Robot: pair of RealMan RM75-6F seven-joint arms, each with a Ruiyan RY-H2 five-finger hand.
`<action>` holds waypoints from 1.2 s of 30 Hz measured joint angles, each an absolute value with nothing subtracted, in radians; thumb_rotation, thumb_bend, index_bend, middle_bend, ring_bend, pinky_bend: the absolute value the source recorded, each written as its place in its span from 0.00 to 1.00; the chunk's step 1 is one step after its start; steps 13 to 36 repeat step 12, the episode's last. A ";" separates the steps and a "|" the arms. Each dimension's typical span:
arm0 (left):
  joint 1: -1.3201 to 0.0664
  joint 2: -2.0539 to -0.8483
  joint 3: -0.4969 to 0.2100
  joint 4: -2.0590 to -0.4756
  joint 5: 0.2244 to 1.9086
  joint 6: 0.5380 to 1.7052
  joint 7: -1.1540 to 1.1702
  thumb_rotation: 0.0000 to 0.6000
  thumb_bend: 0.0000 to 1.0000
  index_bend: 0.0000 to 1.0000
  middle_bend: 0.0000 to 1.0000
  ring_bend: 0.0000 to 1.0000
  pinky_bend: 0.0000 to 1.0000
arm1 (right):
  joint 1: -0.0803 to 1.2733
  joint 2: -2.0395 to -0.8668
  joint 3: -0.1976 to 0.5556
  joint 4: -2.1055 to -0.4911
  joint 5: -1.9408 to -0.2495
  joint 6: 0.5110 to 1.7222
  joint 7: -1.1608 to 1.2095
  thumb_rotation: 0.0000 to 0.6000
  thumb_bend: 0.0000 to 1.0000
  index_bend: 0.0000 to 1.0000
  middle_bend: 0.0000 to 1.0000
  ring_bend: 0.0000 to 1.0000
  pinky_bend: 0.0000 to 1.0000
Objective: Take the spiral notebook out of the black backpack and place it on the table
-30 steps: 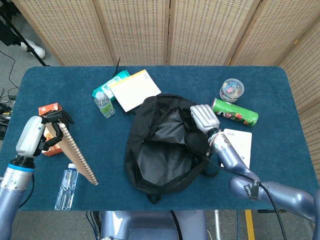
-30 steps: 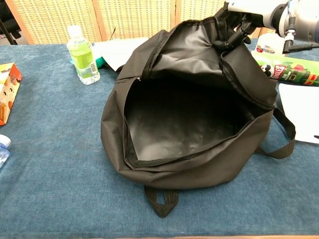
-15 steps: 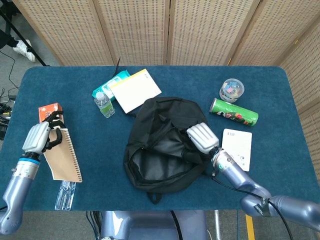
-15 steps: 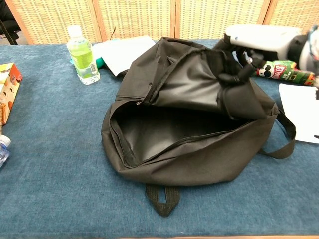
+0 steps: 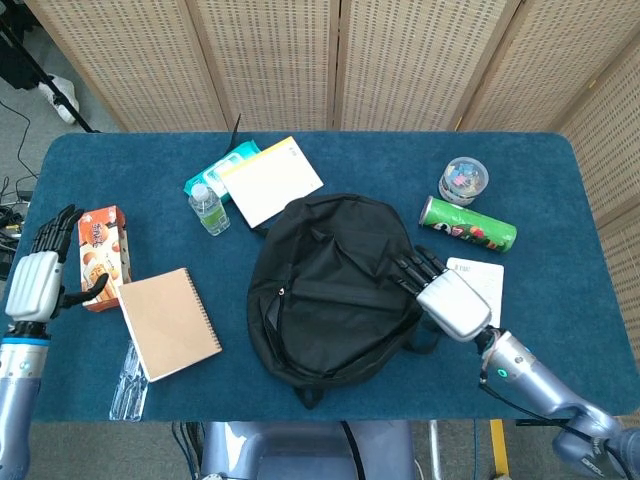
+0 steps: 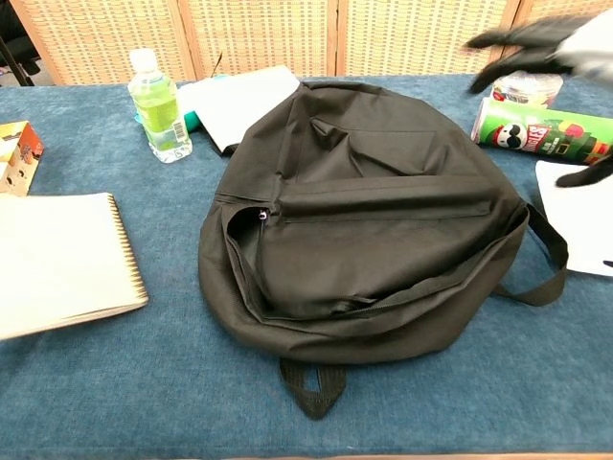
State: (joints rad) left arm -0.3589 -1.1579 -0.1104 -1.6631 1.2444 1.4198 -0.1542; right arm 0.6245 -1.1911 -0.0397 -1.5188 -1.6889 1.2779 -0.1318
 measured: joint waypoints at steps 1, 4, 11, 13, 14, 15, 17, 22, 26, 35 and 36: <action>-0.345 -1.154 -0.103 -1.666 1.255 1.434 -0.154 1.00 0.36 0.00 0.00 0.00 0.06 | 0.604 -1.182 -0.040 -1.510 -1.694 1.312 -0.139 1.00 0.00 0.15 0.00 0.00 0.04; -0.292 -1.145 -0.073 -1.675 1.297 1.483 -0.148 1.00 0.36 0.00 0.00 0.00 0.05 | 0.530 -1.156 -0.040 -1.476 -1.699 1.412 -0.152 1.00 0.00 0.15 0.00 0.00 0.04; -0.182 -1.103 0.035 -1.689 1.373 1.548 -0.087 1.00 0.34 0.00 0.00 0.00 0.00 | 0.377 -1.154 -0.035 -1.404 -1.647 1.554 -0.131 1.00 0.00 0.06 0.00 0.00 0.00; -0.174 -1.093 0.046 -1.692 1.379 1.546 -0.075 1.00 0.34 0.00 0.00 0.00 0.00 | 0.361 -1.159 -0.035 -1.403 -1.633 1.561 -0.128 1.00 0.00 0.05 0.00 0.00 0.00; -0.174 -1.093 0.046 -1.692 1.379 1.546 -0.075 1.00 0.34 0.00 0.00 0.00 0.00 | 0.361 -1.159 -0.035 -1.403 -1.633 1.561 -0.128 1.00 0.00 0.05 0.00 0.00 0.00; -0.174 -1.093 0.046 -1.692 1.379 1.546 -0.075 1.00 0.34 0.00 0.00 0.00 0.00 | 0.361 -1.159 -0.035 -1.403 -1.633 1.561 -0.128 1.00 0.00 0.05 0.00 0.00 0.00; -0.174 -1.093 0.046 -1.692 1.379 1.546 -0.075 1.00 0.34 0.00 0.00 0.00 0.00 | 0.361 -1.159 -0.035 -1.403 -1.633 1.561 -0.128 1.00 0.00 0.05 0.00 0.00 0.00; -0.174 -1.093 0.046 -1.692 1.379 1.546 -0.075 1.00 0.34 0.00 0.00 0.00 0.00 | 0.361 -1.159 -0.035 -1.403 -1.633 1.561 -0.128 1.00 0.00 0.05 0.00 0.00 0.00; -0.174 -1.093 0.046 -1.692 1.379 1.546 -0.075 1.00 0.34 0.00 0.00 0.00 0.00 | 0.361 -1.159 -0.035 -1.403 -1.633 1.561 -0.128 1.00 0.00 0.05 0.00 0.00 0.00; -0.174 -1.093 0.046 -1.692 1.379 1.546 -0.075 1.00 0.34 0.00 0.00 0.00 0.00 | 0.361 -1.159 -0.035 -1.403 -1.633 1.561 -0.128 1.00 0.00 0.05 0.00 0.00 0.00; -0.174 -1.093 0.046 -1.692 1.379 1.546 -0.075 1.00 0.34 0.00 0.00 0.00 0.00 | 0.361 -1.159 -0.035 -1.403 -1.633 1.561 -0.128 1.00 0.00 0.05 0.00 0.00 0.00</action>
